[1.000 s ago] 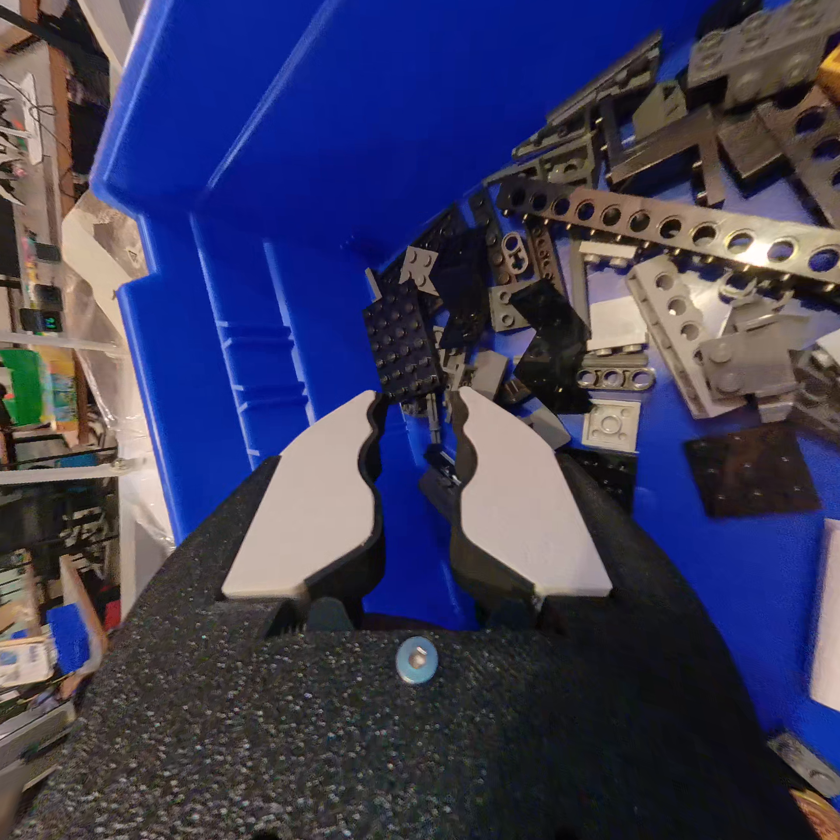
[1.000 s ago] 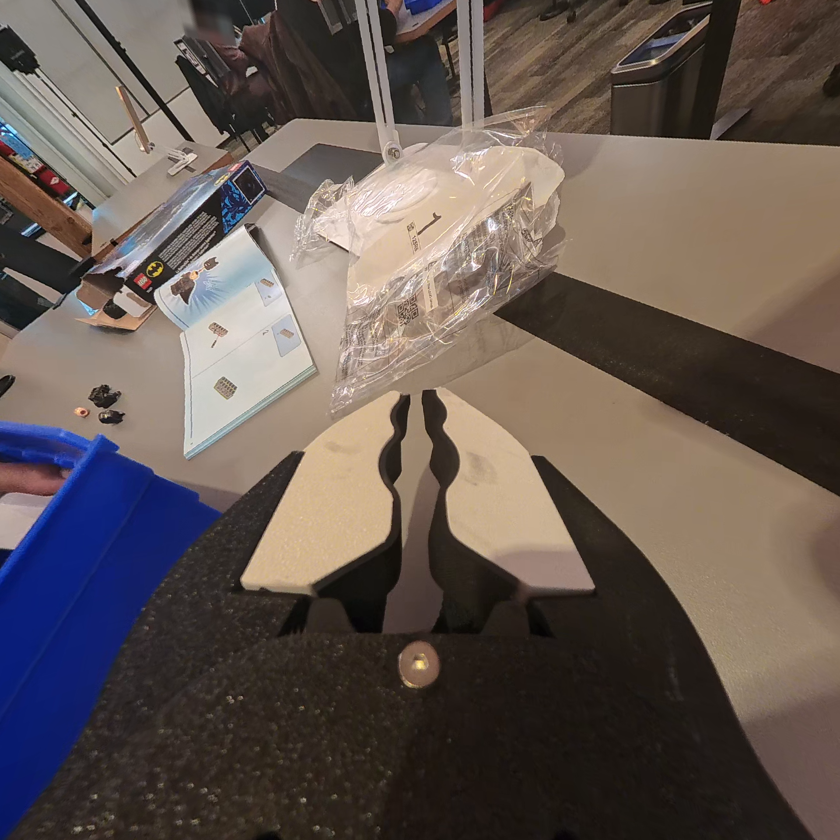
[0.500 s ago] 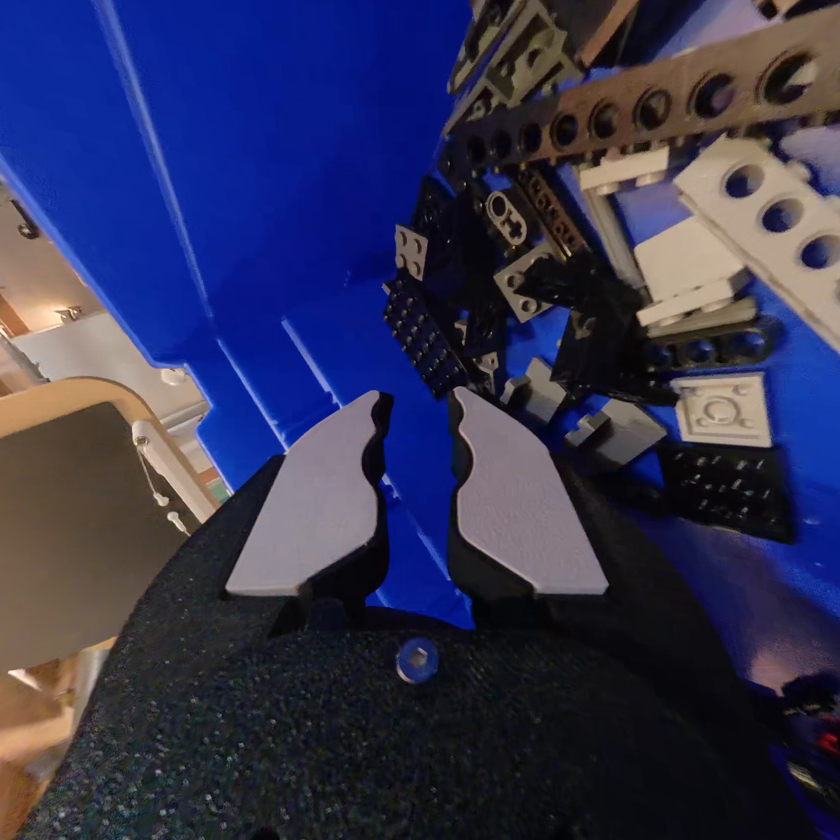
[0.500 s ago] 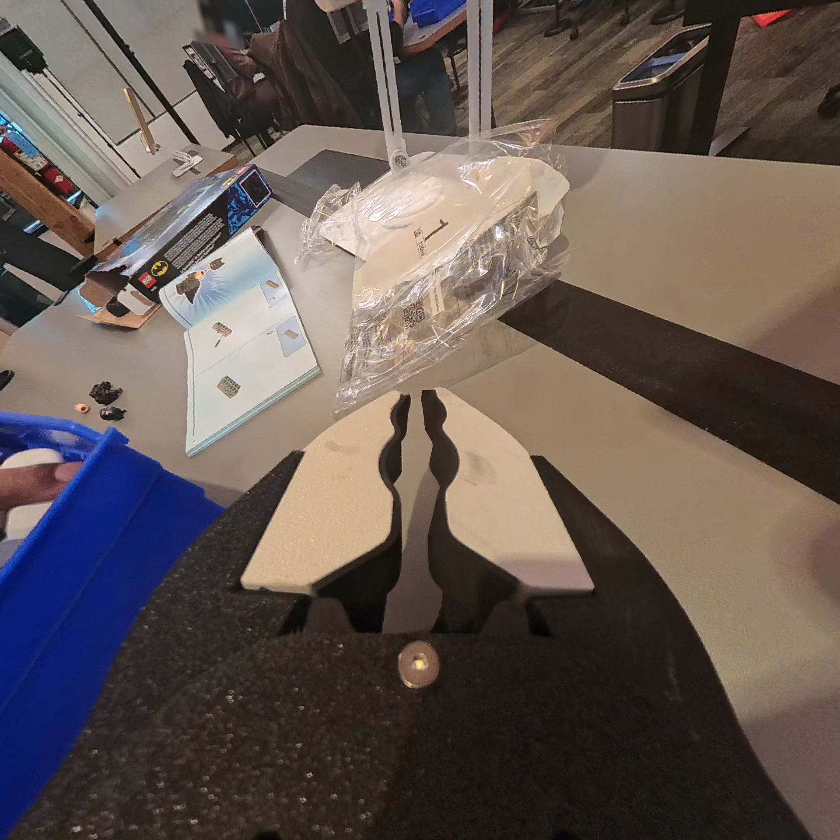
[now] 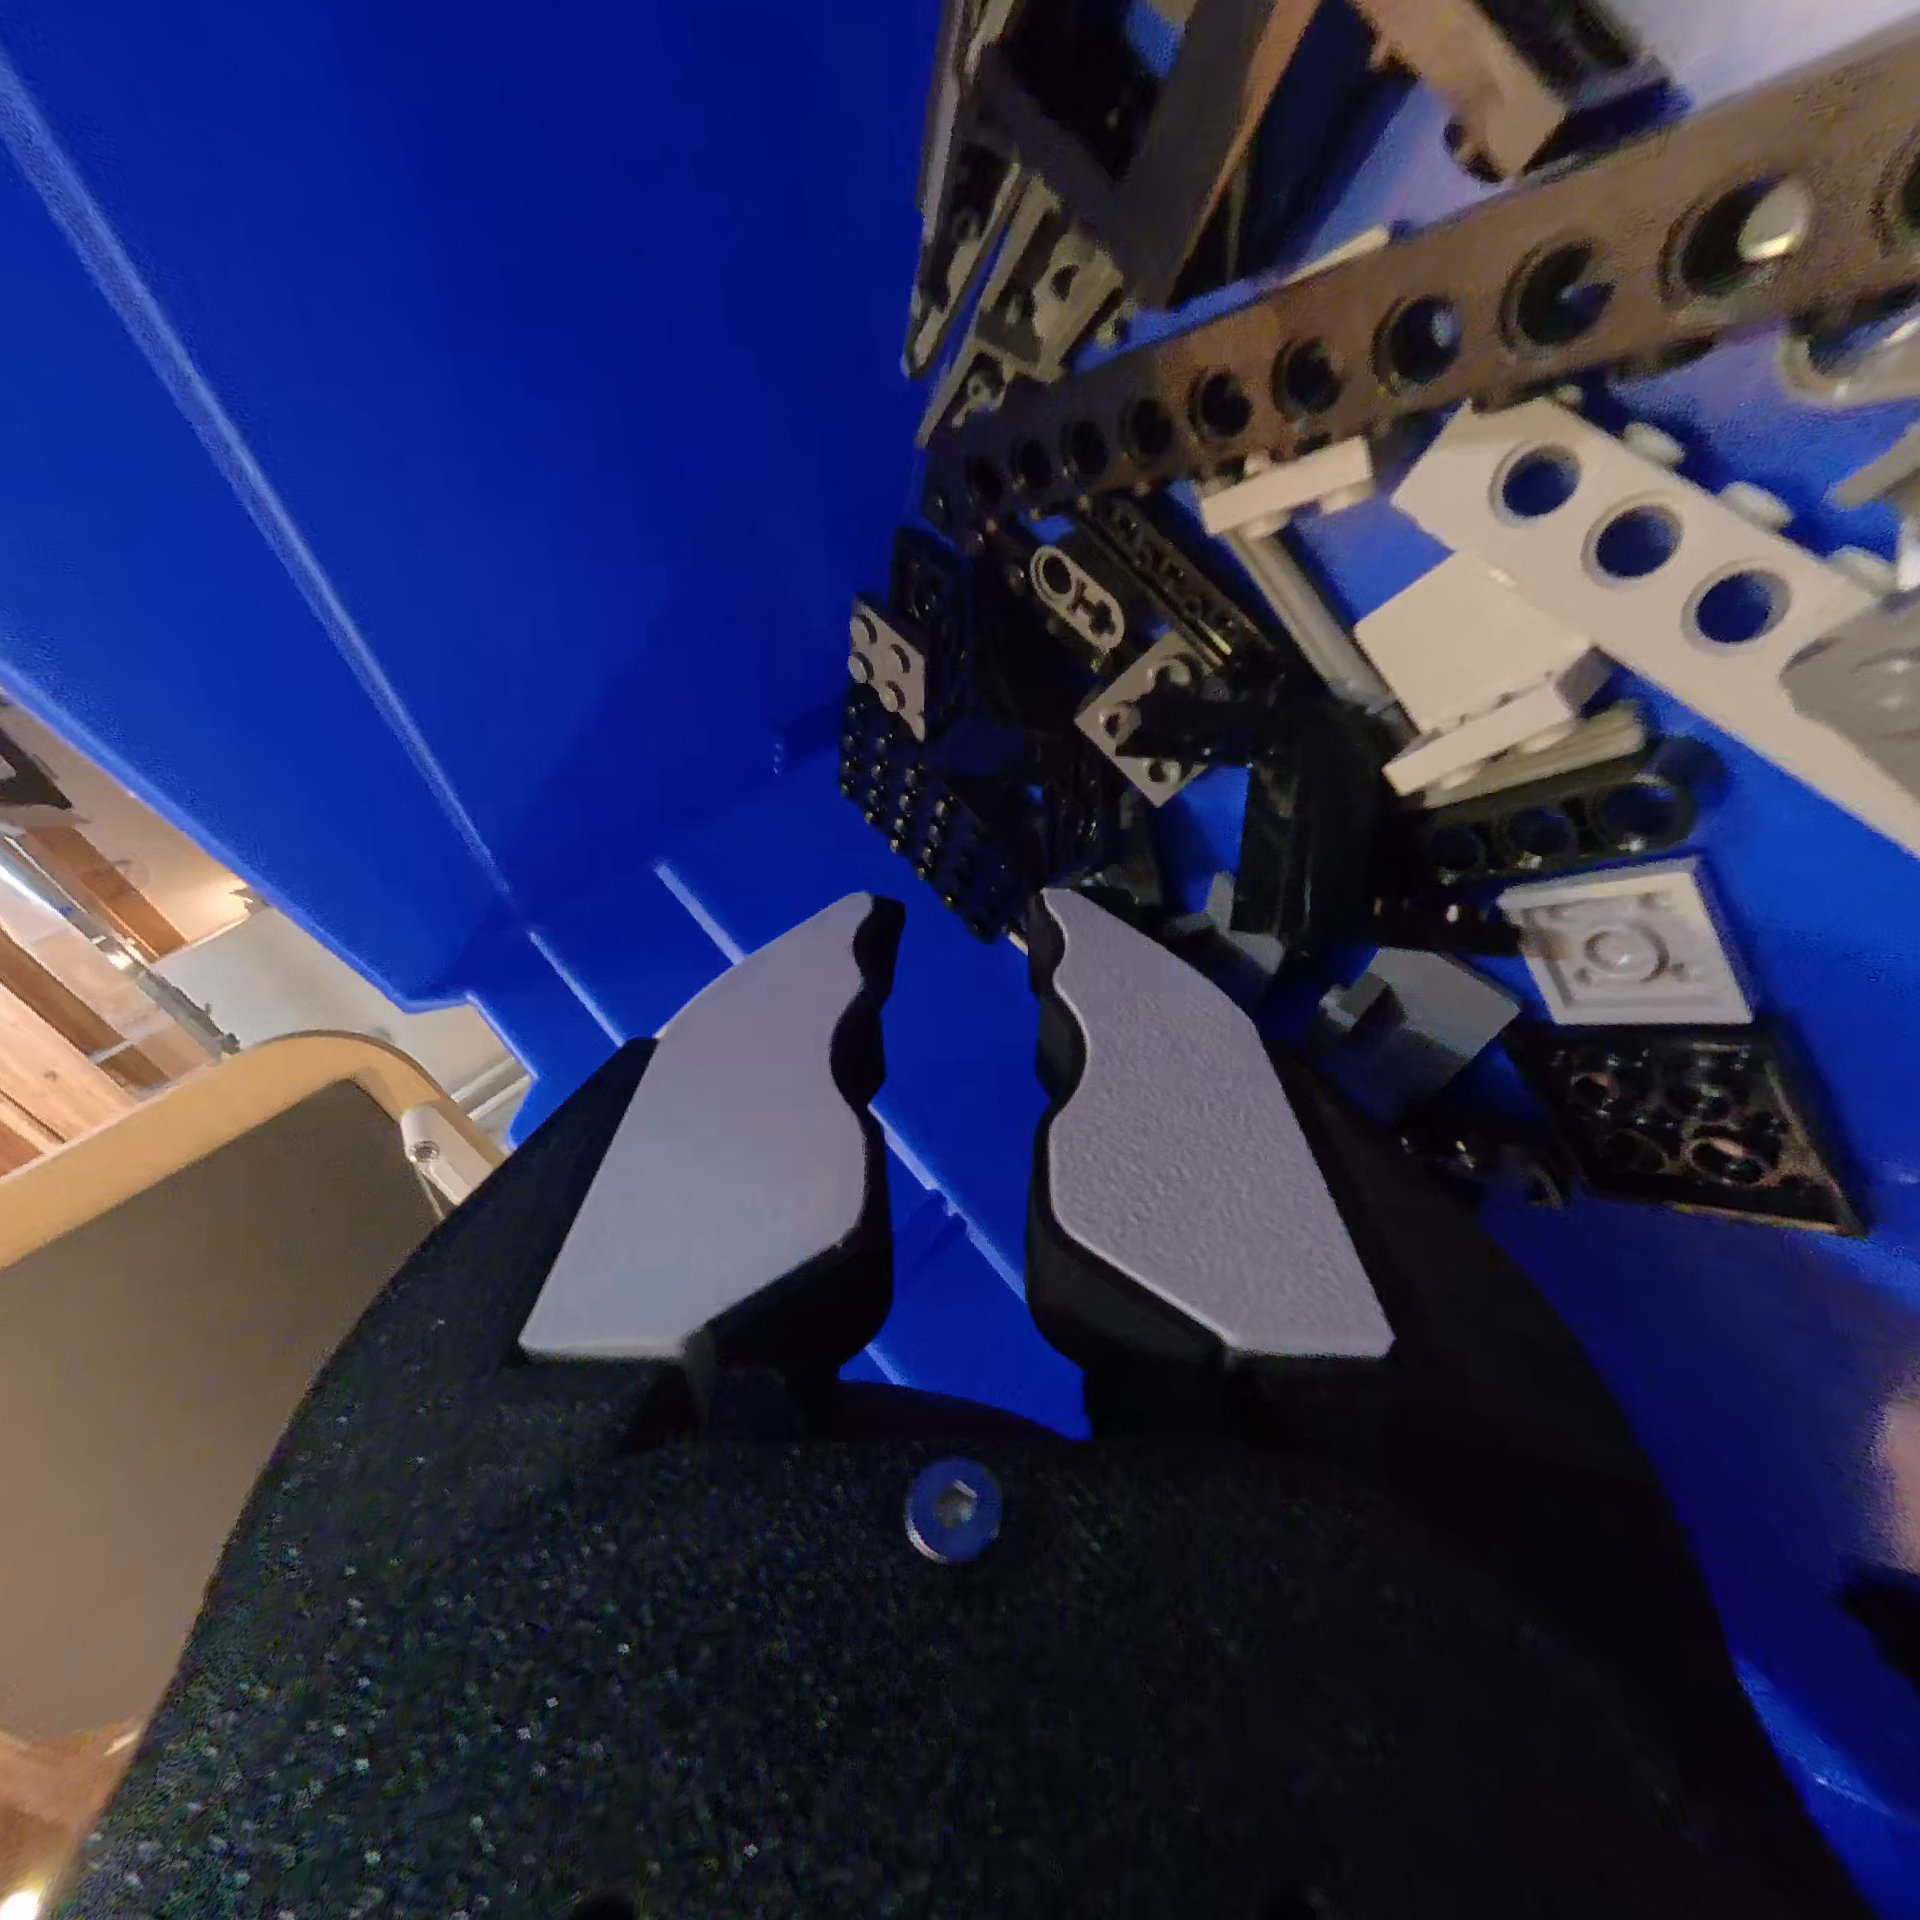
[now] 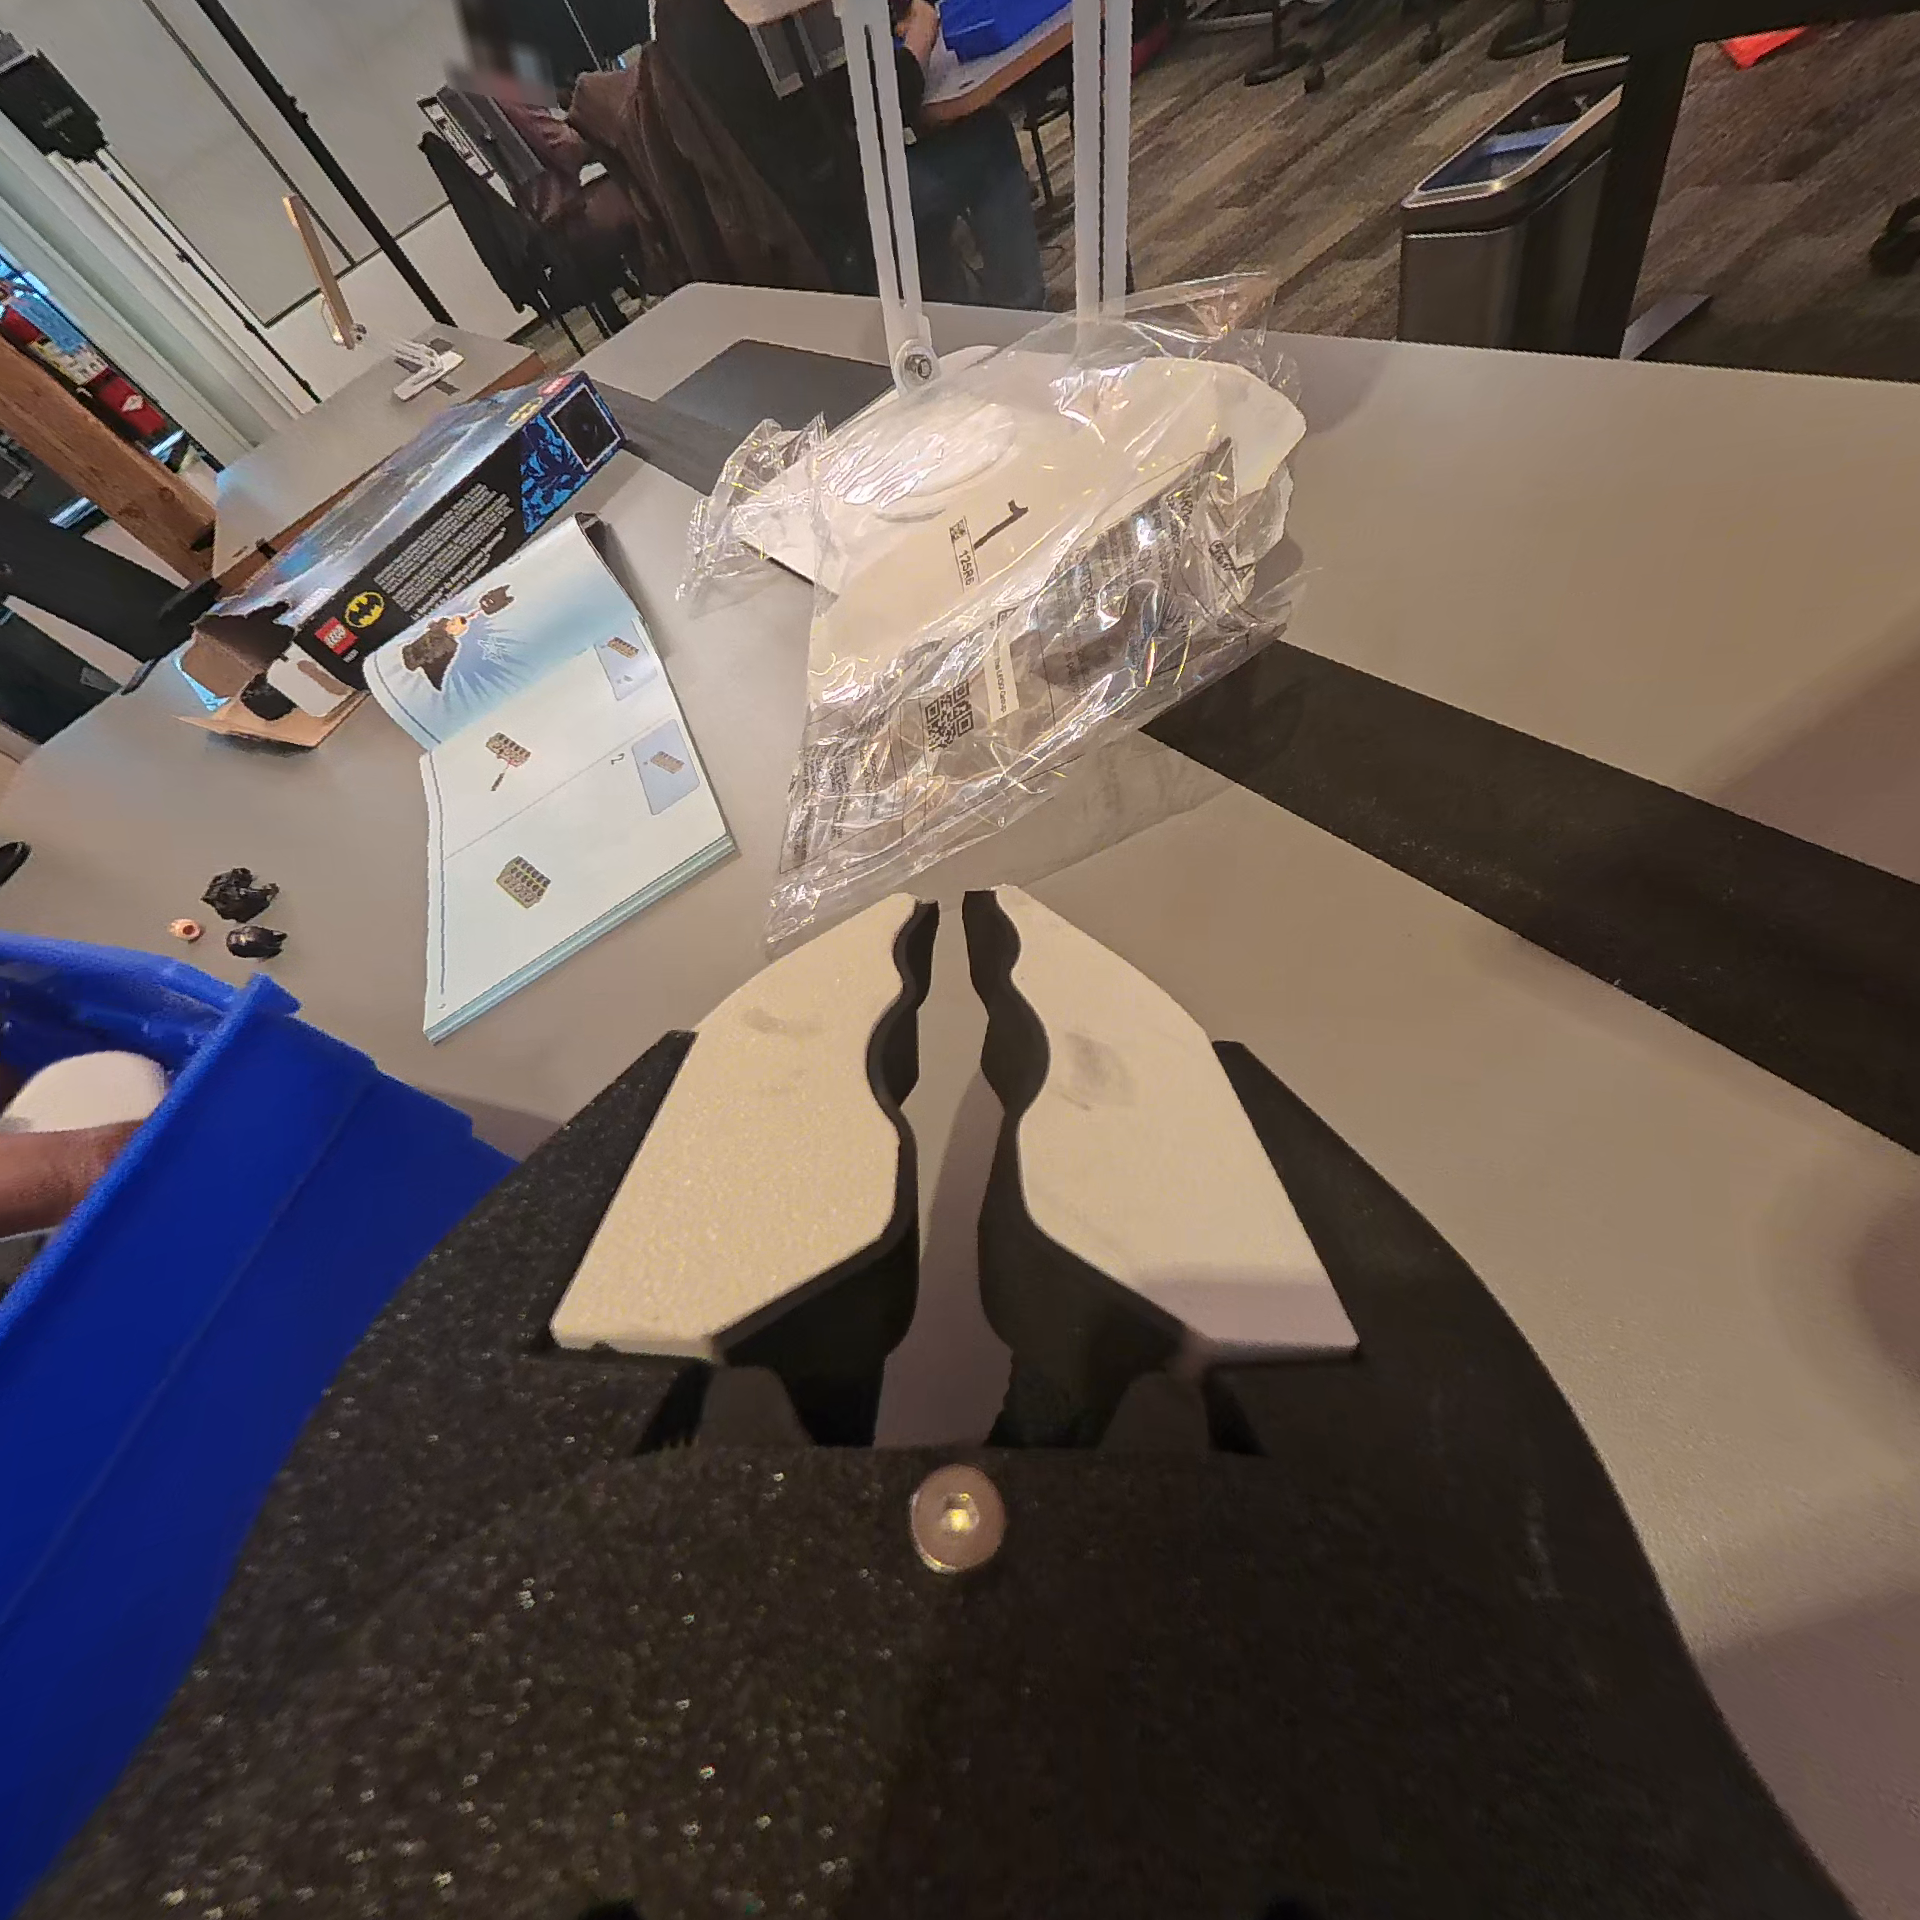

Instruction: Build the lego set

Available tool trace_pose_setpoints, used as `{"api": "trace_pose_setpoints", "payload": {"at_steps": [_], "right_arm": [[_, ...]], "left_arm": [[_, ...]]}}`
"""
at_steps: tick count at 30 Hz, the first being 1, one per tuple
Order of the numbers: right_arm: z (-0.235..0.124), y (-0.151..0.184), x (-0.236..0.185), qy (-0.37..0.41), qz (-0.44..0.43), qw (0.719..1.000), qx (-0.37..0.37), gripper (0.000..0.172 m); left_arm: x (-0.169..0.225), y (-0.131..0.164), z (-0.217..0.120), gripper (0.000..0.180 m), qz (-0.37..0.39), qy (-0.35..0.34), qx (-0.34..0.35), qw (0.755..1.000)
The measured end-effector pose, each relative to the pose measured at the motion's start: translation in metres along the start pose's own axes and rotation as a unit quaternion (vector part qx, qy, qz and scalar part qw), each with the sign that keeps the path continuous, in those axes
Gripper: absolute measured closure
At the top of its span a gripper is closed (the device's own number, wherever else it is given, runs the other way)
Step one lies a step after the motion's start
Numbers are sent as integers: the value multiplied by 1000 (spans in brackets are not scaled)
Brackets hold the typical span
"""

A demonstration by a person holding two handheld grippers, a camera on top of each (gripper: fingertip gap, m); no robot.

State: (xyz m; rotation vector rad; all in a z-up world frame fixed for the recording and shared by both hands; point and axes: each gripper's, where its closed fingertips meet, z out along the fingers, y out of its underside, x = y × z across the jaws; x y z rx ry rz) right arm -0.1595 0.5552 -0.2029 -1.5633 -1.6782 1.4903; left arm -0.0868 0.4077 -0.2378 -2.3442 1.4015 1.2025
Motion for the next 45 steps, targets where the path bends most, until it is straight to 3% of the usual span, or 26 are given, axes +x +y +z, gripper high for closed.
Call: {"api": "trace_pose_setpoints", "payload": {"at_steps": [9, 19, 28, 33, 38, 45], "right_arm": [[0, 0, 0, -1, 0, 1000, -2, 165], [0, 0, 0, 1, -1, 1000, -2, 165], [0, 0, 0, 1, 0, 1000, -2, 165], [0, 0, 0, 0, 1, 1000, -1, 165], [-1, 0, 0, -1, 3, 1000, 2, 165], [1, 1, 0, 0, 1, 1000, -5, 165]], "left_arm": [[-7, -3, 3, 155, 1, -2, 1, 1000], [-37, -6, -9, 158, -66, -84, 38, 994], [-32, -14, 0, 158, -57, -69, 40, 995], [-29, -15, 2, 174, -55, -61, 33, 996], [-31, -5, -29, 175, -131, -73, 74, 986], [13, 20, -69, 175, -274, -5, 127, 953]]}}
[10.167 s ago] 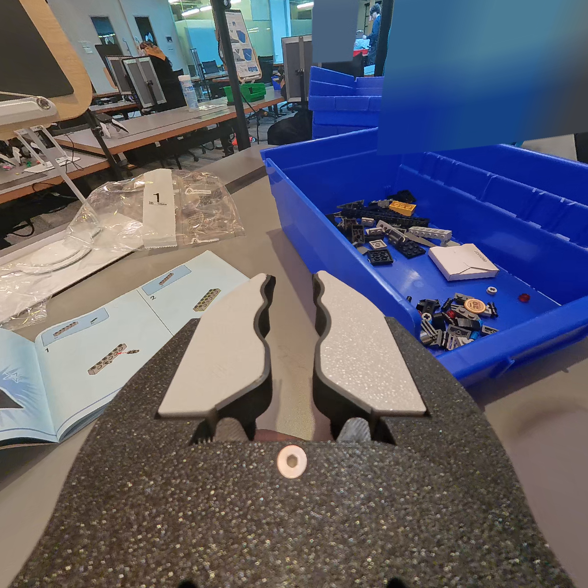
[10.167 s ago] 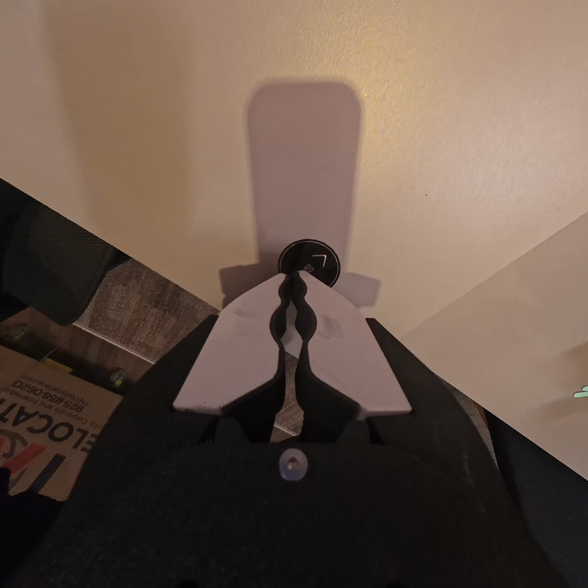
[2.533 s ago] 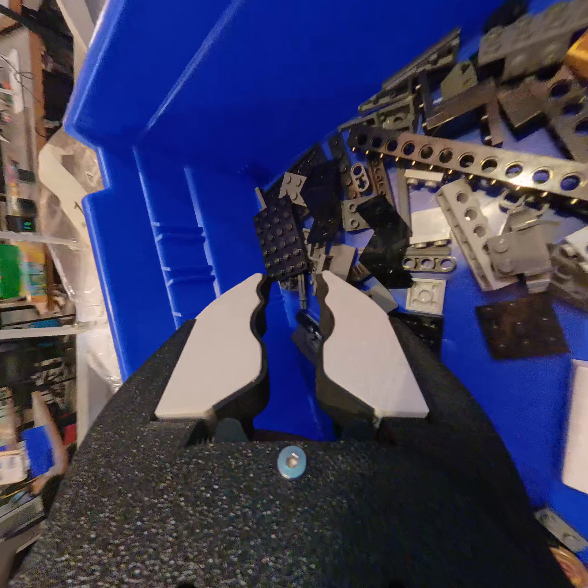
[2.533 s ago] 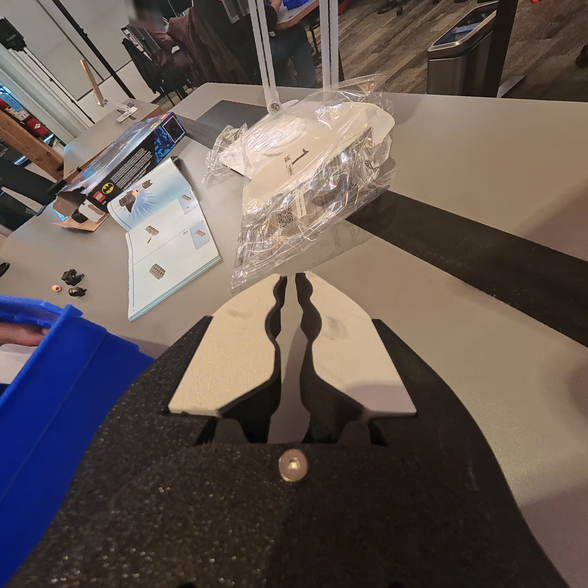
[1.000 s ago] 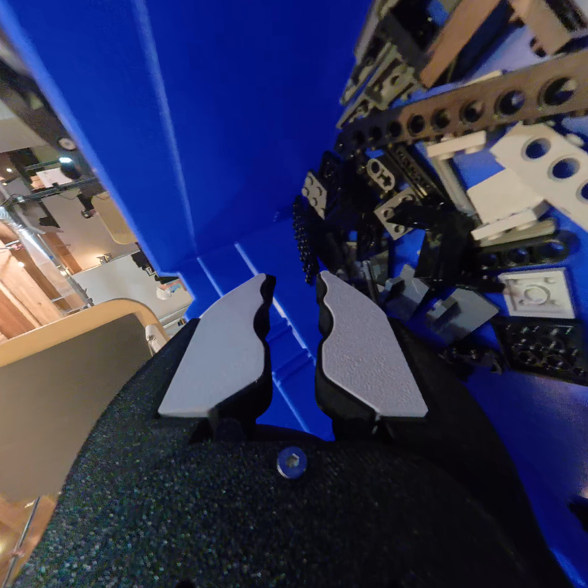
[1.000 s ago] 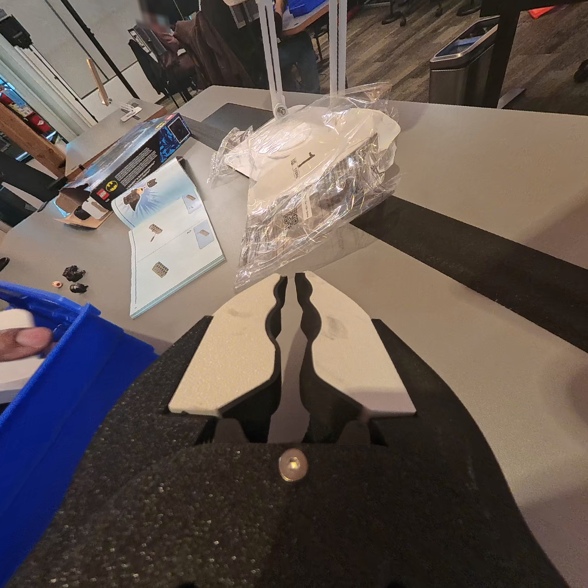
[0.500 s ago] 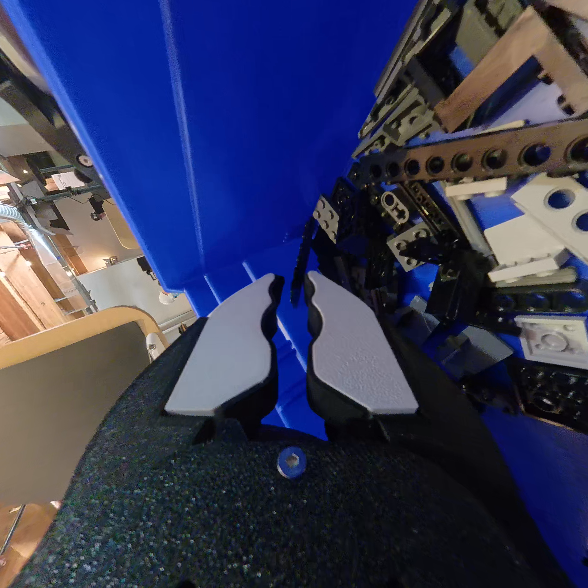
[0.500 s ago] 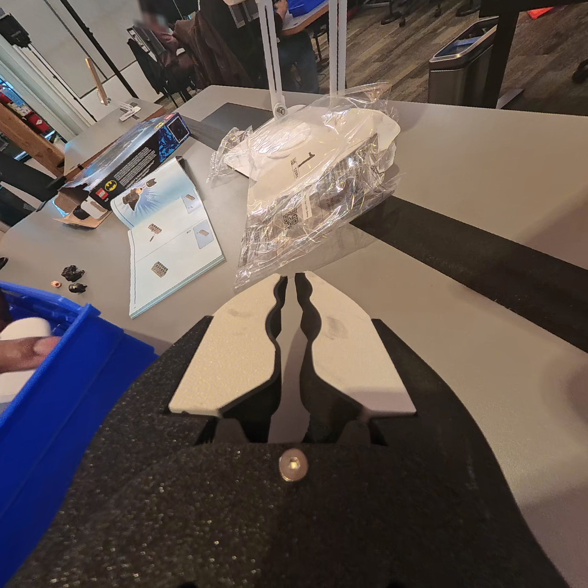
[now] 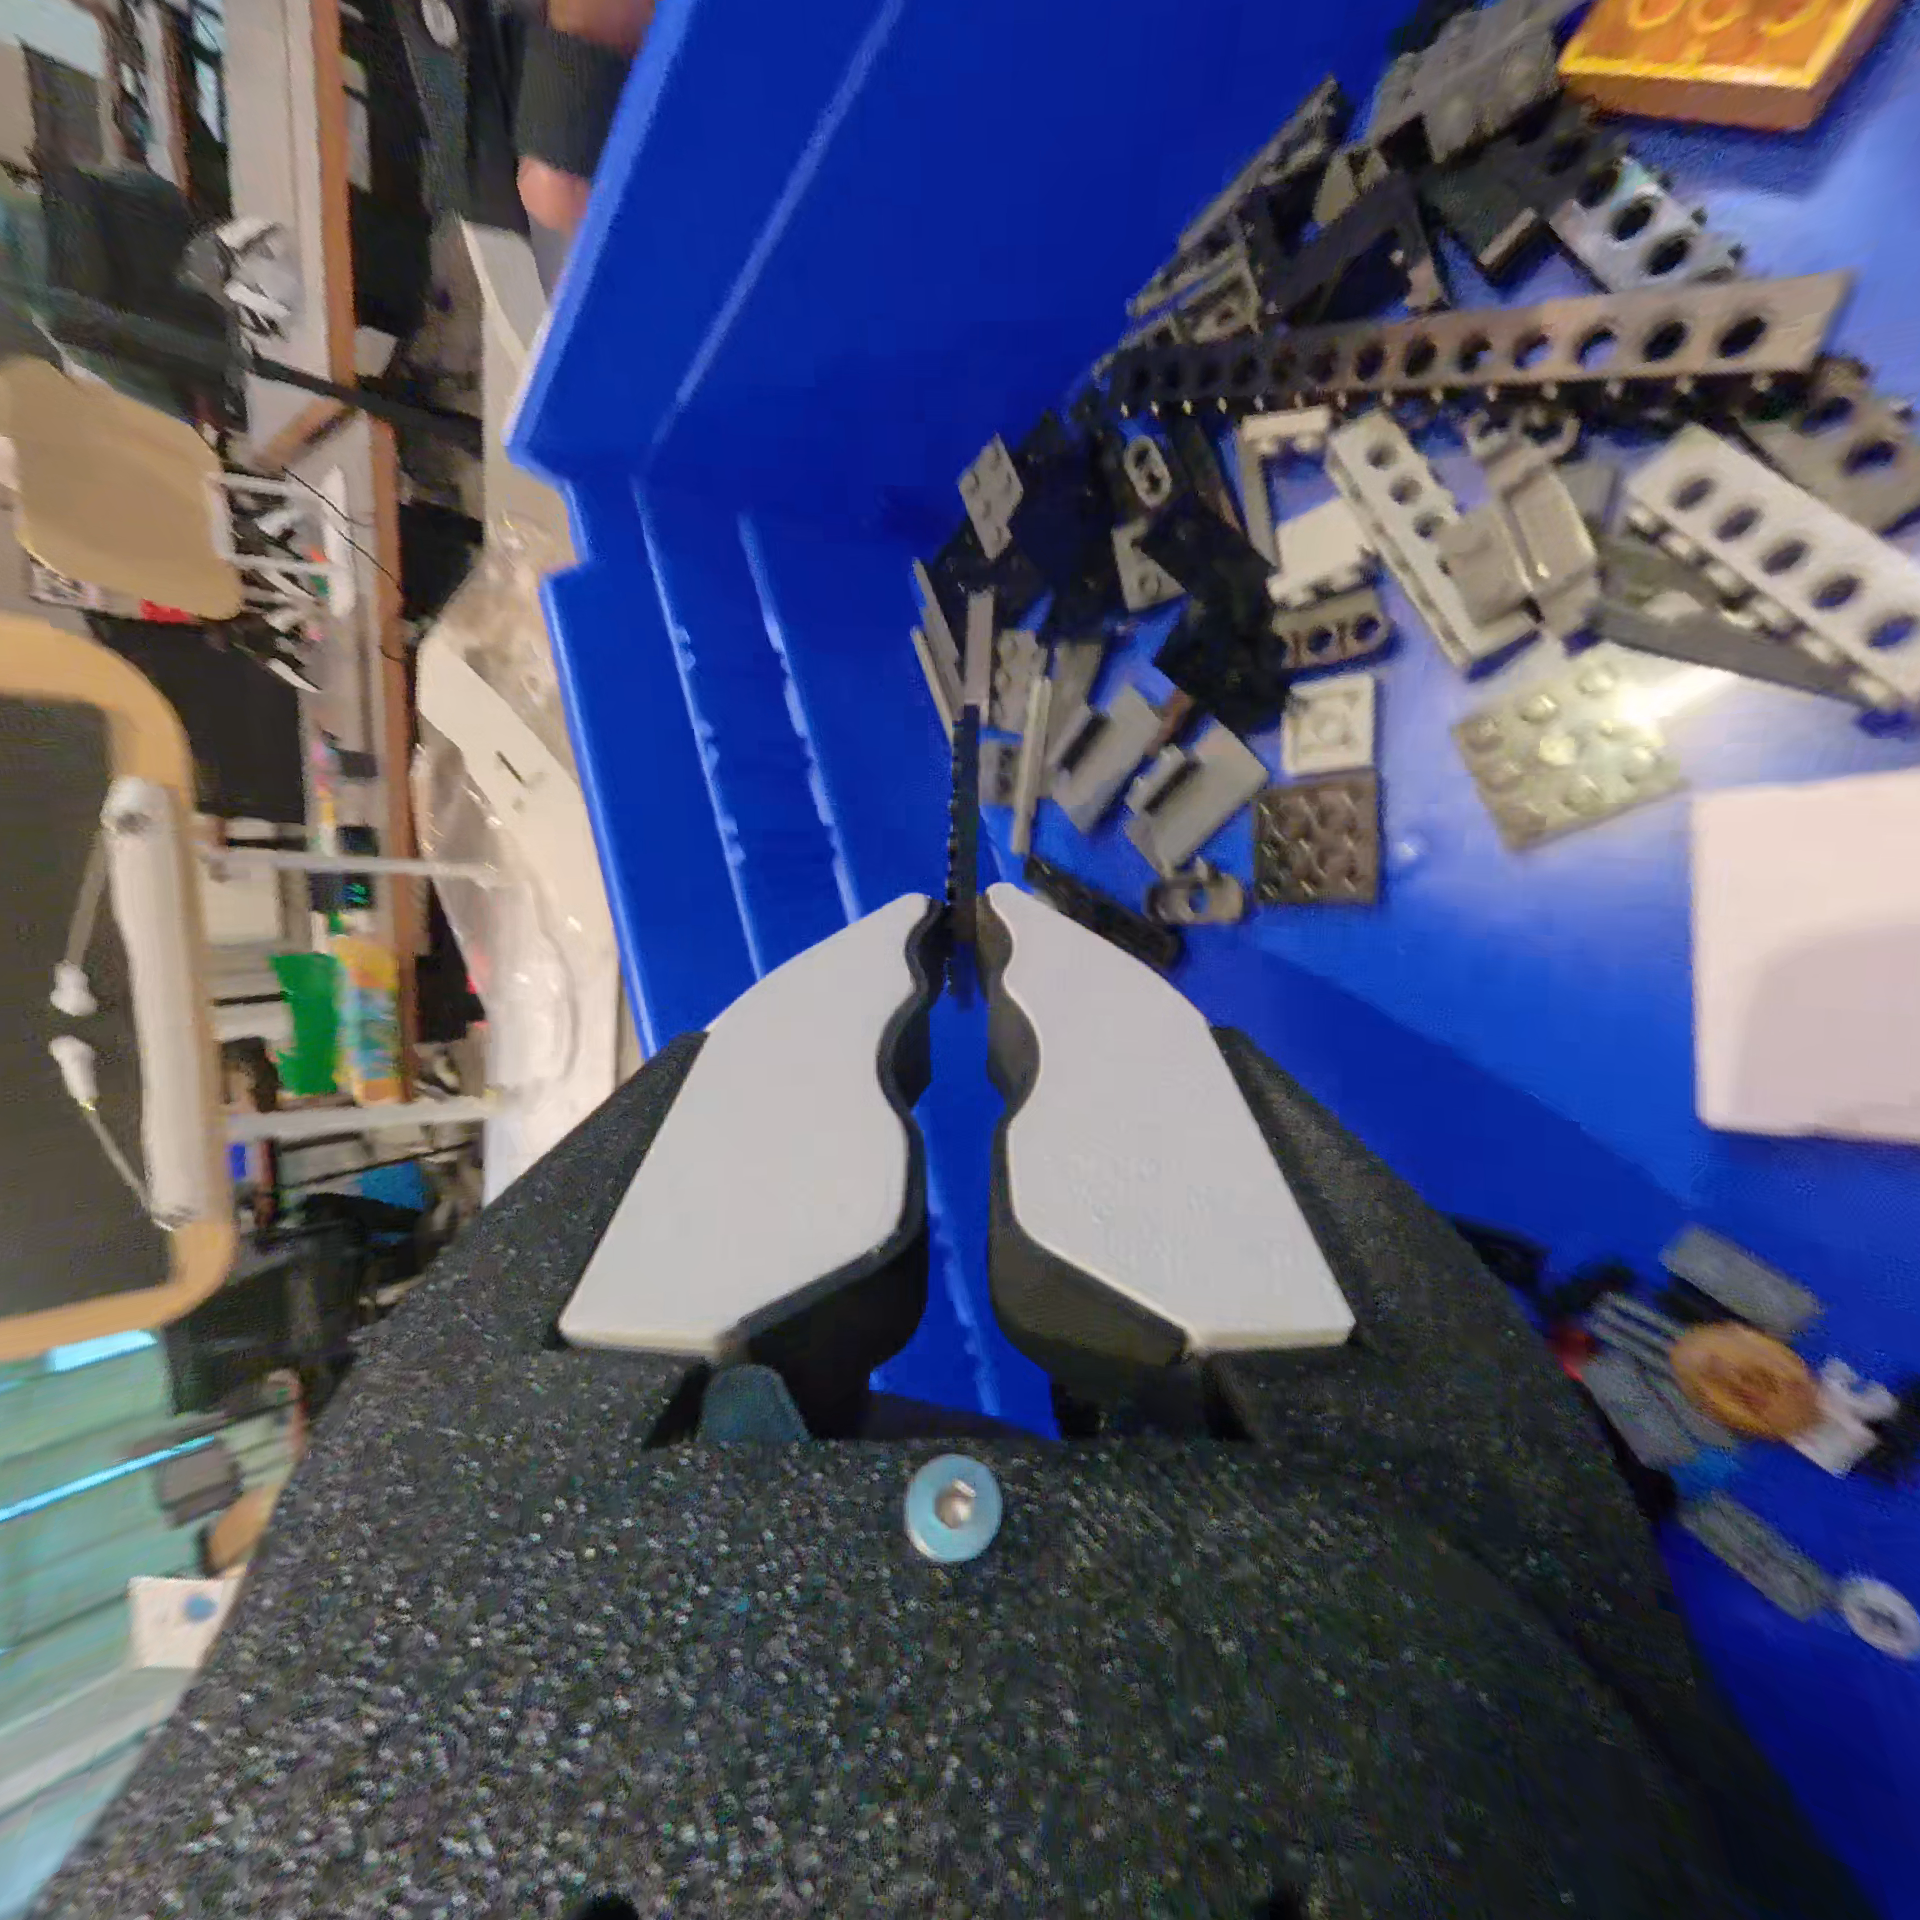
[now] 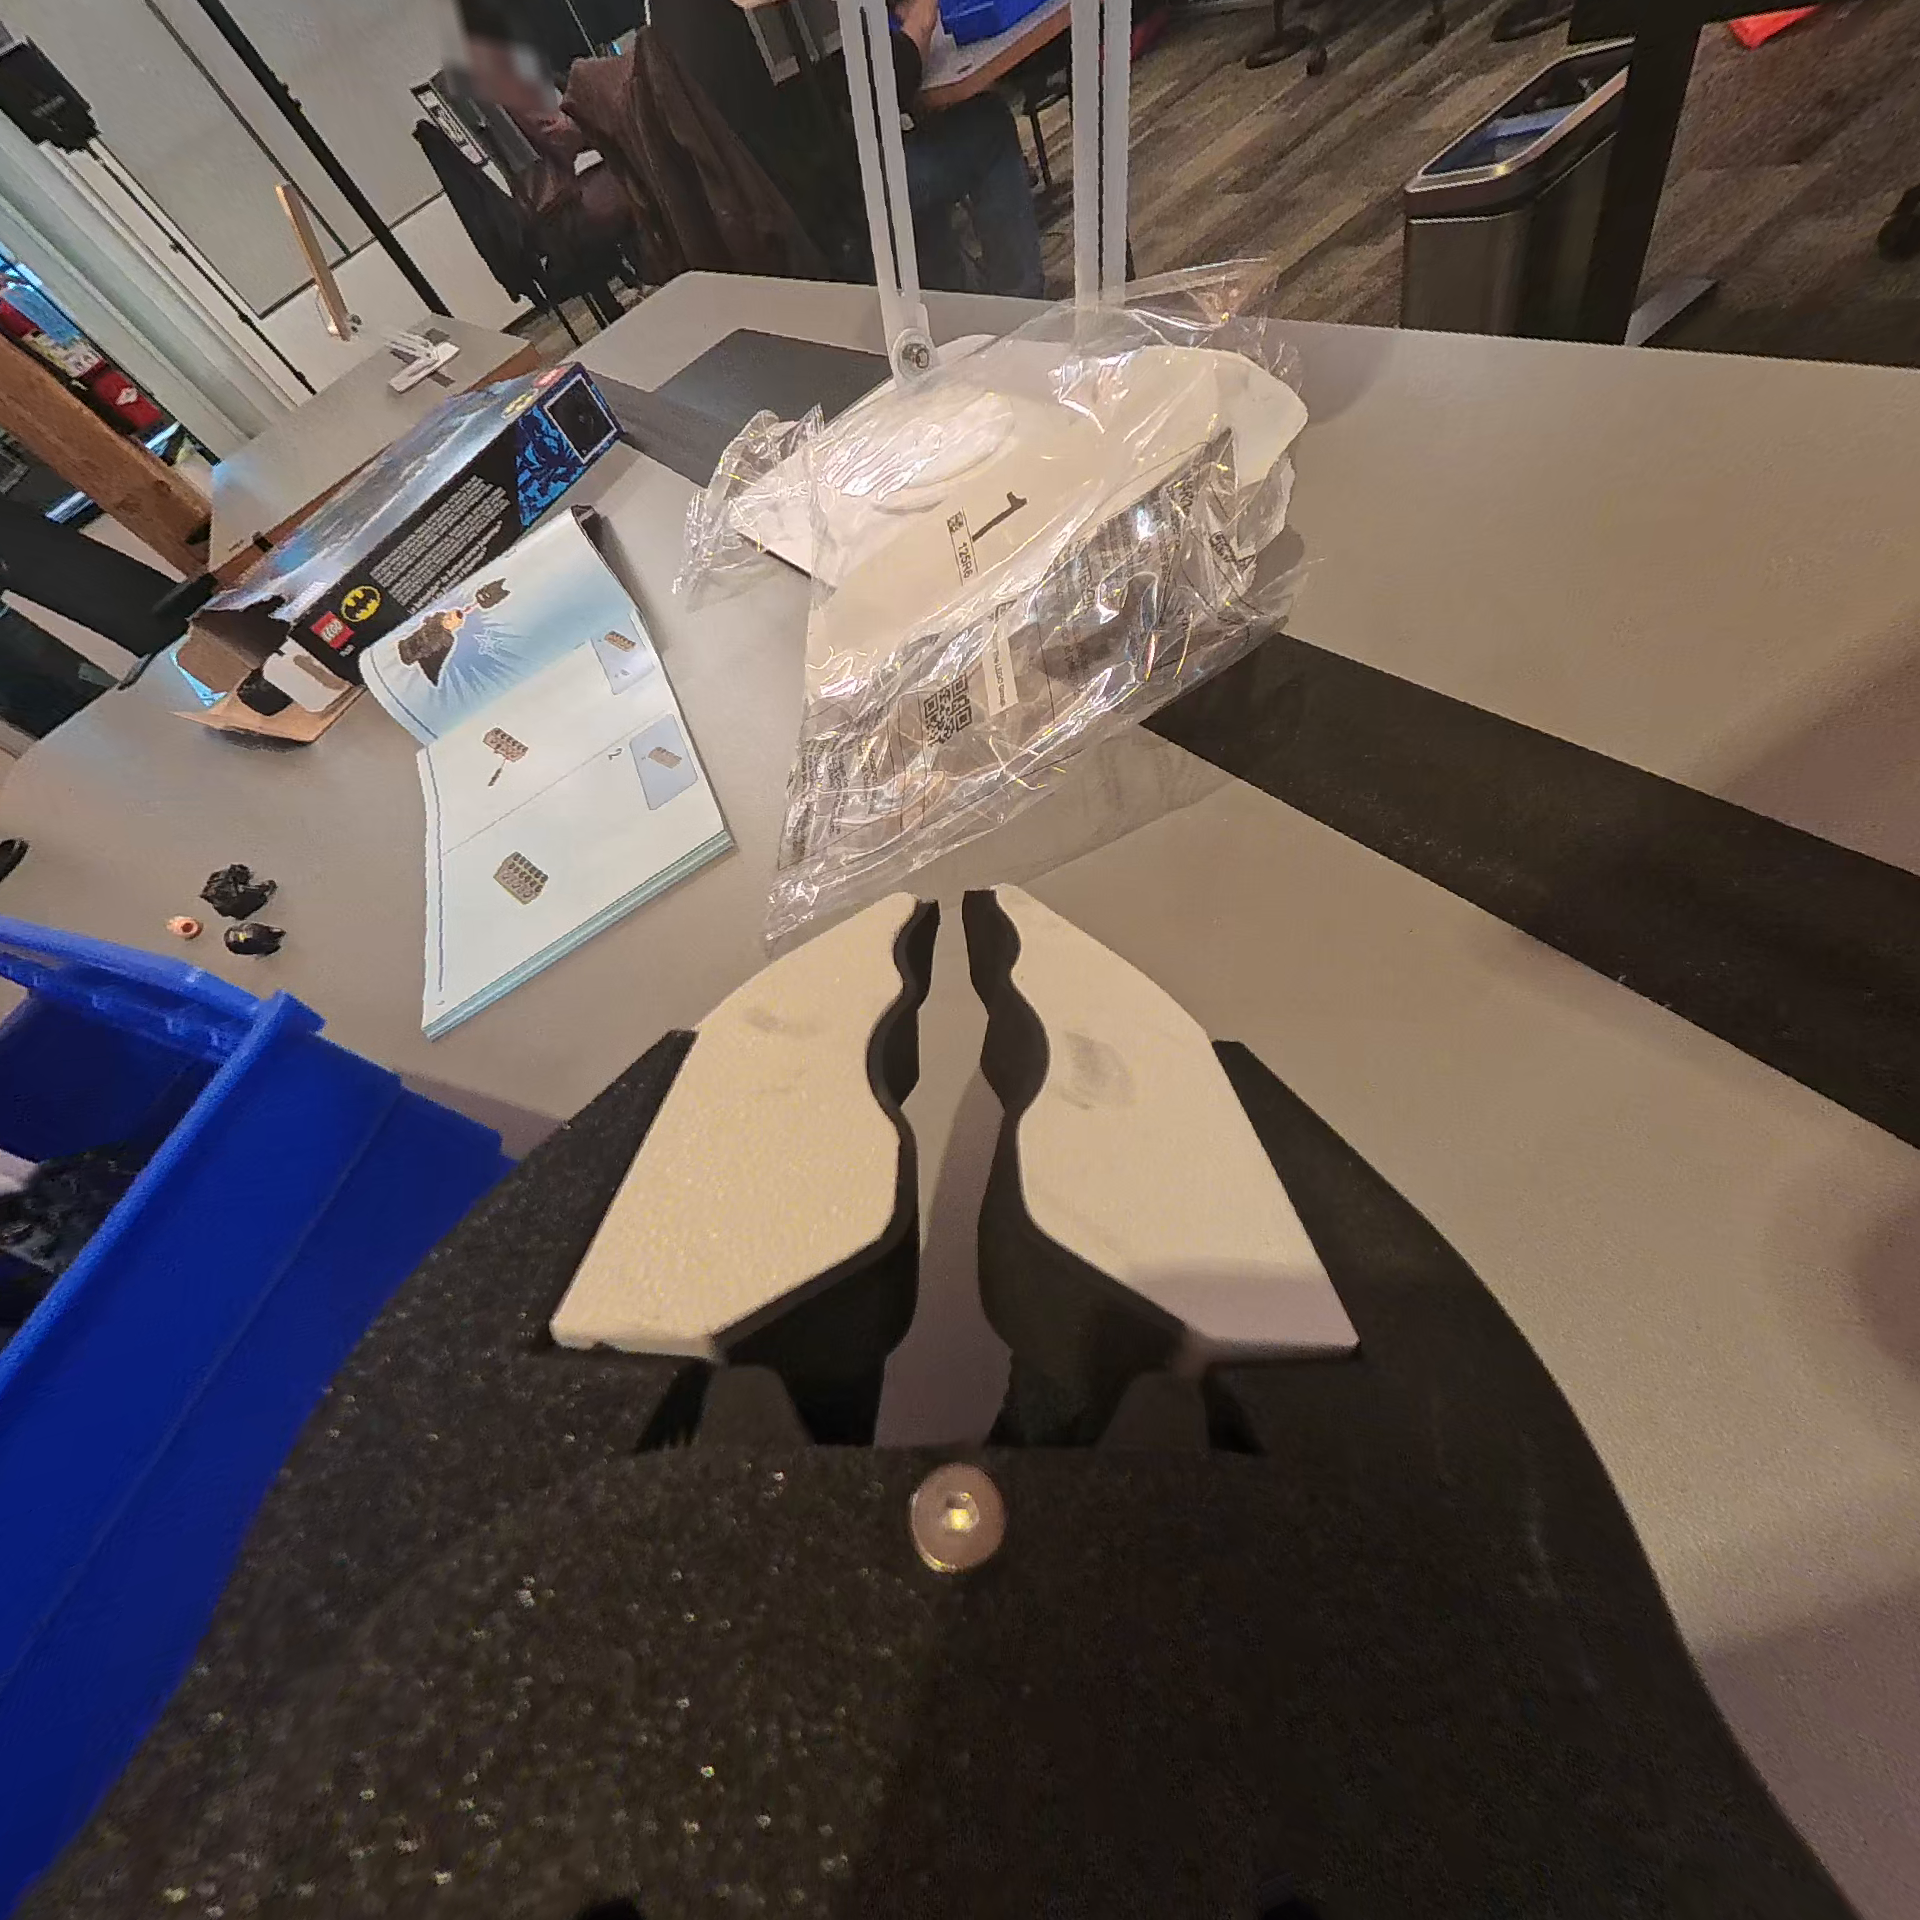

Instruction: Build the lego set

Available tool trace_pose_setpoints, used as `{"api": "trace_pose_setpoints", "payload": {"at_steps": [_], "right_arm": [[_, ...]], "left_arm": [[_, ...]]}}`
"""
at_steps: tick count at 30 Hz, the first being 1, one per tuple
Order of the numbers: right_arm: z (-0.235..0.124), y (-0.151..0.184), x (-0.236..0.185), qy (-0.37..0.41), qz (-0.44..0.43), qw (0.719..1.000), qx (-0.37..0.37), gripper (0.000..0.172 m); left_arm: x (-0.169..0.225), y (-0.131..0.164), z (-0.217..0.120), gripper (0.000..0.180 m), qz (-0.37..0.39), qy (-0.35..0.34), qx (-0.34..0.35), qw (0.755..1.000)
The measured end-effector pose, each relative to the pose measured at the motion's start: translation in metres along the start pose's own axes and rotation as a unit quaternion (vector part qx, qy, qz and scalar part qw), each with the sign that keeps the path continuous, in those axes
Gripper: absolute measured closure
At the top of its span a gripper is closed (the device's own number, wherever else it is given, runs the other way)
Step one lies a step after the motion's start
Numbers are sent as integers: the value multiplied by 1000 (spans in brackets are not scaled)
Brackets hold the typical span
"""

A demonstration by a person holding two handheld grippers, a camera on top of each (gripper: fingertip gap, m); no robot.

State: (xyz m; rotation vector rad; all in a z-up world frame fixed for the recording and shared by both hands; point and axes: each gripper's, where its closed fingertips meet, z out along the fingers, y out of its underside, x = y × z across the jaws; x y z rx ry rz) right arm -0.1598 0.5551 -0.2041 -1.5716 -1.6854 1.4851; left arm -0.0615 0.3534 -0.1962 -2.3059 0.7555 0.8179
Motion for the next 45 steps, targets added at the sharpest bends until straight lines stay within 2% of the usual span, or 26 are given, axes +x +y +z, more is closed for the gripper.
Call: {"api": "trace_pose_setpoints", "payload": {"at_steps": [7, 17, 20, 23, 32, 40, 43, 45], "right_arm": [[0, 1, 1, 7, -3, 1000, -2, 165], [1, 1, 2, 5, 3, 1000, -4, 165], [1, 1, 2, 4, 4, 1000, -4, 165], [1, 1, 2, 3, 6, 1000, -4, 165], [2, 3, 2, 3, 8, 1000, -11, 165], [3, 3, 2, 4, 7, 1000, -15, 165], [3, 4, 2, 3, 7, 1000, -16, 165], [3, 4, 2, 2, 8, 1000, -16, 165]], "left_arm": [[14, 19, -7, 175, -25, 17, -13, 999], [17, 1, 26, 175, -19, 25, -27, 999], [22, -3, 31, 160, -38, 45, -25, 998], [26, -5, 26, 146, -77, 75, -6, 994], [29, 5, -20, 142, -192, 166, 60, 966], [101, -4, -57, 128, -134, 334, 64, 931], [112, -15, -59, 128, -152, 364, 63, 917], [117, -16, -55, 126, -142, 362, 54, 920]]}}
